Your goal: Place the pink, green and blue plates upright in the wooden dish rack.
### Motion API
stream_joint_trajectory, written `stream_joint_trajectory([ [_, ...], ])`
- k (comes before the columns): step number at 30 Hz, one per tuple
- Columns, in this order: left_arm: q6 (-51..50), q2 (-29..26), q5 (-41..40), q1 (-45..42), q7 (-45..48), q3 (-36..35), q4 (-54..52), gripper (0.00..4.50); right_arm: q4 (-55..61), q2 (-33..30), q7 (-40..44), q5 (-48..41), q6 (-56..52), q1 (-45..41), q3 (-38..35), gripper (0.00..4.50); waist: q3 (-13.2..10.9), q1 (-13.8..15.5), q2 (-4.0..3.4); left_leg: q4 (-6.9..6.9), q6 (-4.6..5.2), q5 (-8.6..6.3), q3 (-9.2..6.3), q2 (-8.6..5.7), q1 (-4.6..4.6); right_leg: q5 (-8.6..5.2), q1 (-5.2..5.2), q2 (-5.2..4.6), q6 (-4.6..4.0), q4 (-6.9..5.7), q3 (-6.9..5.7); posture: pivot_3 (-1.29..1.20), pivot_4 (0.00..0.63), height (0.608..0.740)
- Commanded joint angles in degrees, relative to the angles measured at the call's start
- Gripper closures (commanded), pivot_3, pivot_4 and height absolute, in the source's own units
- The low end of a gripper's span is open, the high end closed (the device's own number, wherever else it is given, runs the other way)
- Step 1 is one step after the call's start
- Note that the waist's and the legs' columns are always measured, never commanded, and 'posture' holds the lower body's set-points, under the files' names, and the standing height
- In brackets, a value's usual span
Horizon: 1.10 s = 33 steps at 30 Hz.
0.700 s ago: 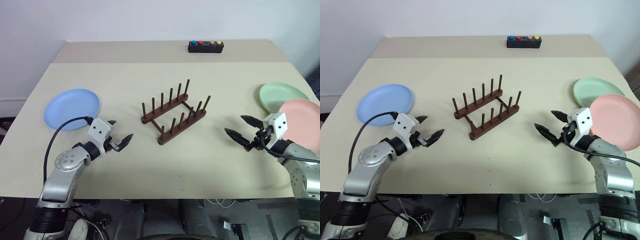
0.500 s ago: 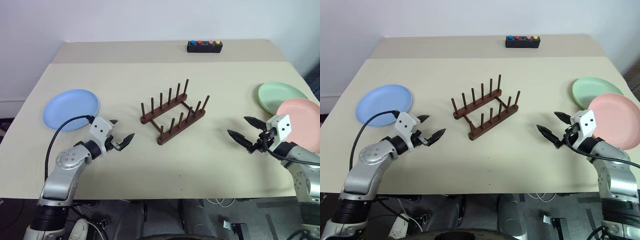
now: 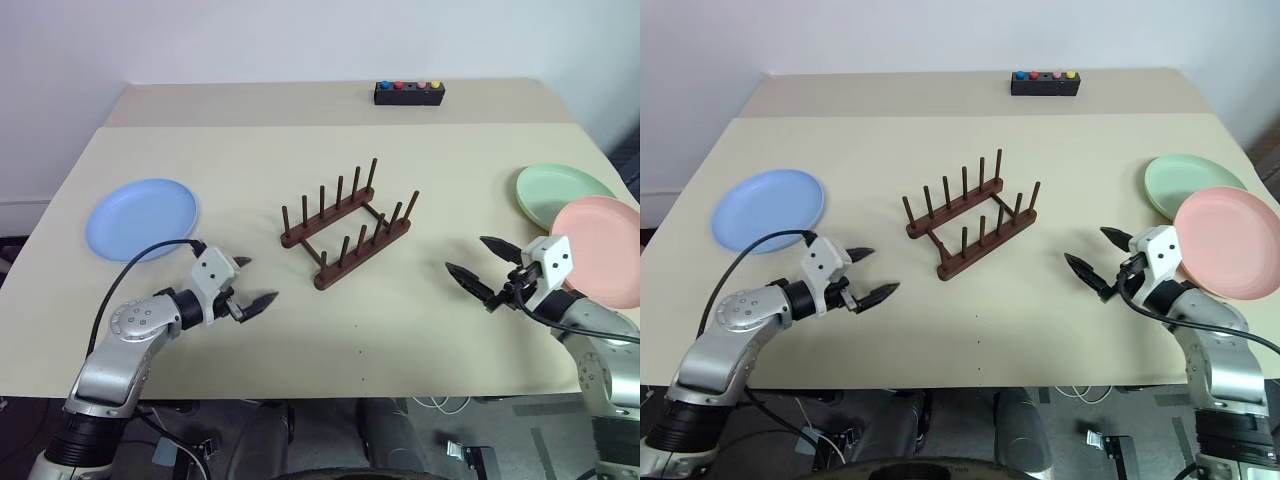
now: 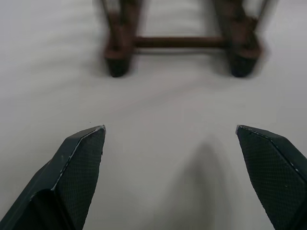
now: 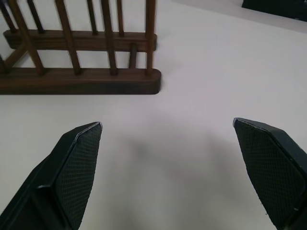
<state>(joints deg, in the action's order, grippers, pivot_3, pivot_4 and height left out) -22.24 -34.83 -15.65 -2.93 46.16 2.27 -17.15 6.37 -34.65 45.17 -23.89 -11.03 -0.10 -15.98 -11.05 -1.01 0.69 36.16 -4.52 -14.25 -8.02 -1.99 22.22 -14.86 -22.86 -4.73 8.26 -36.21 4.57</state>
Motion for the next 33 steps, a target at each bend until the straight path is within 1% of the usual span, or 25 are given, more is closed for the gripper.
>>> stream_joint_trajectory([
  [1, 0.6, 0.5, 0.9, -1.6, 1.7, 4.4, -0.7, 0.0, 5.7, -0.2, -0.4, -0.9, -0.9, 2.0, 0.0, 0.04, 0.0, 0.2, 0.0, 0.01, 0.0, 0.0, 0.0, 0.0, 0.0, 0.0, 0.0, 0.0, 0.0, 0.0, 0.0, 0.0, 0.15, 0.74],
  [2, 1.1, 0.6, 1.6, -2.2, 1.9, 5.2, 0.2, 0.0, 7.8, -0.1, -0.8, -0.8, -1.6, 3.0, 0.6, 0.04, 0.0, 0.4, 0.0, 0.03, 0.0, 0.0, 0.0, 0.0, 0.01, 0.0, 0.02, 0.0, 0.0, 0.0, 0.0, 0.0, 0.15, 0.74],
  [4, 1.5, 2.8, 2.2, -4.8, 2.3, 8.3, 1.7, 0.0, 11.7, -0.5, -0.6, -1.9, -2.8, 6.0, 0.0, 0.04, 0.0, 0.6, 0.0, 0.04, 0.0, 0.0, -0.03, -0.01, 0.01, -0.01, 0.04, 0.0, 0.0, 0.01, -0.01, 0.0, 0.15, 0.74],
  [7, 2.9, 5.3, 5.1, -8.0, 2.2, 12.6, 5.3, 0.0, 15.9, -0.5, -1.2, -2.3, -4.1, 9.6, -0.4, 0.04, 0.0, 0.3, 0.01, 0.08, 0.0, 0.0, -0.02, -0.02, 0.01, 0.0, 0.07, 0.0, 0.01, 0.05, -0.01, 0.0, 0.15, 0.74],
  [10, 3.6, 7.6, 6.5, -10.3, 1.2, 13.9, 9.0, 0.0, 18.5, -0.3, -2.0, -2.8, -5.3, 11.0, -0.2, 0.04, 0.0, -0.2, -0.02, 0.02, 0.0, 0.0, -0.01, 0.0, -0.06, 0.0, 0.08, 0.01, 0.02, 0.04, 0.0, 0.0, 0.15, 0.74],
  [13, 4.8, 10.4, 8.3, -12.3, 0.0, 15.5, 13.8, 0.0, 19.9, 0.5, -3.4, -2.3, -5.6, 11.9, 0.6, 0.04, 0.1, 0.2, -0.12, 0.05, 0.0, 0.0, -0.01, 0.01, -0.09, 0.0, 0.12, 0.02, 0.02, 0.04, -0.01, 0.0, 0.15, 0.74],
  [15, 5.3, 11.3, 10.0, -13.1, -1.3, 15.9, 16.4, 0.0, 20.6, 0.8, -4.2, -2.0, -5.6, 12.5, 0.9, 0.04, 0.1, 0.4, -0.1, 0.08, 0.0, 0.0, -0.01, 0.0, -0.11, 0.0, 0.19, 0.02, 0.02, 0.07, -0.01, 0.0, 0.15, 0.74],
  [17, 5.8, 12.2, 9.7, -13.5, -1.6, 15.4, 17.3, 0.0, 22.5, 0.9, -4.7, -2.3, -5.9, 13.9, 0.6, 0.04, 0.2, 0.5, -0.13, 0.09, 0.0, 0.0, -0.01, 0.0, -0.18, -0.01, 0.28, 0.01, 0.03, 0.09, -0.01, 0.0, 0.15, 0.74],
  [18, 6.4, 12.5, 9.3, -13.8, -1.5, 15.0, 17.7, 0.56, 23.5, 1.1, -5.1, -2.6, -6.1, 14.8, 0.5, 0.0, 0.2, 0.5, -0.14, 0.08, 0.01, 0.0, -0.02, -0.01, -0.24, -0.02, 0.35, 0.0, 0.04, 0.1, -0.01, 0.0, 0.15, 0.74],
  [19, 6.9, 12.6, 9.0, -13.9, -1.3, 14.7, 18.1, 0.88, 24.2, 1.2, -5.4, -2.7, -6.2, 15.5, 0.5, 0.0, 0.2, 0.5, -0.14, 0.07, 0.01, -0.01, -0.02, -0.01, -0.28, -0.03, 0.39, 0.0, 0.05, 0.1, -0.01, 0.0, 0.15, 0.74],
  [20, 7.3, 12.6, 9.0, -14.0, -1.1, 14.5, 18.7, 1.34, 24.8, 1.3, -5.7, -2.7, -6.3, 16.1, 0.7, 0.0, 0.2, 0.4, -0.14, 0.06, 0.01, -0.01, -0.02, -0.01, -0.3, -0.04, 0.4, 0.0, 0.05, 0.1, -0.01, 0.0, 0.15, 0.74],
  [24, 9.1, 12.8, 9.1, -15.0, -1.0, 14.3, 21.0, 3.37, 25.9, 1.2, -6.2, -2.5, -6.7, 17.6, 1.3, 0.0, 0.2, 0.3, -0.15, 0.03, 0.01, -0.01, -0.01, 0.0, -0.48, -0.08, 0.53, 0.0, -0.01, 0.1, 0.0, 0.0, 0.15, 0.74],
  [25, 9.6, 13.0, 9.1, -15.2, -0.8, 14.3, 21.5, 3.7, 25.9, 1.1, -6.2, -2.5, -6.7, 17.7, 1.3, 0.0, 0.2, 0.3, -0.16, 0.02, 0.01, -0.01, -0.01, 0.0, -0.55, -0.1, 0.57, 0.0, -0.04, 0.09, 0.0, 0.0, 0.15, 0.74],
  [29, 11.6, 12.9, 9.5, -16.3, 0.7, 14.6, 23.4, 3.74, 25.6, 0.8, -6.2, -2.4, -6.8, 17.4, 0.8, 0.0, 0.2, 0.3, -0.18, 0.0, 0.01, -0.01, 0.01, 0.0, -0.6, -0.16, 0.62, 0.0, -0.11, 0.1, 0.01, 0.0, 0.15, 0.74],
  [33, 14.8, 12.7, 9.7, -20.1, 6.0, 16.4, 27.0, 3.74, 25.4, 0.1, -5.5, -2.7, -7.0, 18.1, 0.2, 0.0, 0.2, 0.5, -0.18, 0.03, 0.01, -0.01, 0.02, -0.01, -0.6, -0.16, 0.66, 0.0, -0.11, 0.1, 0.01, 0.0, 0.15, 0.74],
])
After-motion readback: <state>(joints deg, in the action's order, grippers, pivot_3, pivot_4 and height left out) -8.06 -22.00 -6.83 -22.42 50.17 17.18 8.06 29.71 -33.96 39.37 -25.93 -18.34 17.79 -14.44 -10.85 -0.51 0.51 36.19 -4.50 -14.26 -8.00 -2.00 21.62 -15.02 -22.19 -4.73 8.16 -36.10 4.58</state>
